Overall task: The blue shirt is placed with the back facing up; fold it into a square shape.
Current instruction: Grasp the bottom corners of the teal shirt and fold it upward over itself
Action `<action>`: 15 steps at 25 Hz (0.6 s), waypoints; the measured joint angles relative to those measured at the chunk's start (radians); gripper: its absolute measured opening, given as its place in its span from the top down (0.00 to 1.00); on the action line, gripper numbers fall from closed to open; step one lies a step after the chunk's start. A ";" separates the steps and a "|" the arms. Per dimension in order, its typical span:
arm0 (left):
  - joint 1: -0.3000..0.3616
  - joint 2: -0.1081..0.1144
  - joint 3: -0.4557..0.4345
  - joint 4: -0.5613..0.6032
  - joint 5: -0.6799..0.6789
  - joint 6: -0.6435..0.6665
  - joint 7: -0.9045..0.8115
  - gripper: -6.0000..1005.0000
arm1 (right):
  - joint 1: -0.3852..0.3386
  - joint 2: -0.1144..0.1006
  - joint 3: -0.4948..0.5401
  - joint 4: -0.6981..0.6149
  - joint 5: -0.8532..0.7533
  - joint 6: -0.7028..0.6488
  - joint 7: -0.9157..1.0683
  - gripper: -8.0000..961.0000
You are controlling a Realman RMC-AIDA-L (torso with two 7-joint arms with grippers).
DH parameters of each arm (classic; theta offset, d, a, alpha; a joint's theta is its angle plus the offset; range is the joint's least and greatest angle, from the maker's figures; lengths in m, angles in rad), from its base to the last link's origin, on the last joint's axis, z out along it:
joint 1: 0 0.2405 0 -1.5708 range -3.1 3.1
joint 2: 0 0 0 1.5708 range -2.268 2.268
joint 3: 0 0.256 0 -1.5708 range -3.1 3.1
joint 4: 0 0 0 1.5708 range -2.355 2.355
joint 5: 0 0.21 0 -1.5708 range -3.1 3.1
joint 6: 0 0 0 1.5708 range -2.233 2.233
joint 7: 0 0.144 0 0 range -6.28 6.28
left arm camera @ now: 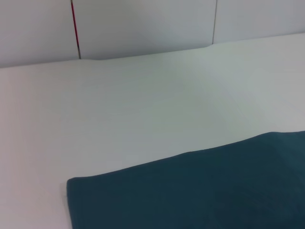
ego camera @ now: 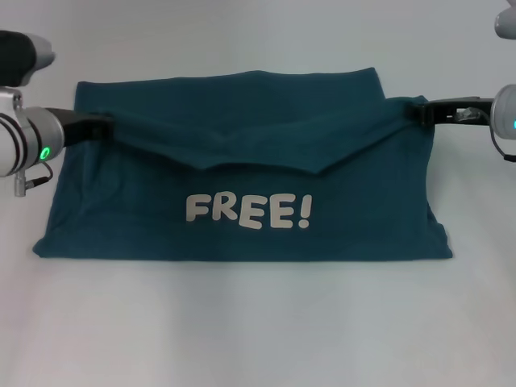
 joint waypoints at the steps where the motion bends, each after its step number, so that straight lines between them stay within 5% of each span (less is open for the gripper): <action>1: 0.000 -0.003 0.011 -0.004 0.000 -0.021 0.002 0.93 | 0.002 0.004 0.000 0.000 -0.002 0.014 0.000 0.93; 15: -0.002 -0.030 0.113 -0.047 0.001 -0.200 0.016 0.93 | 0.005 0.025 -0.002 0.001 0.000 0.070 -0.002 0.92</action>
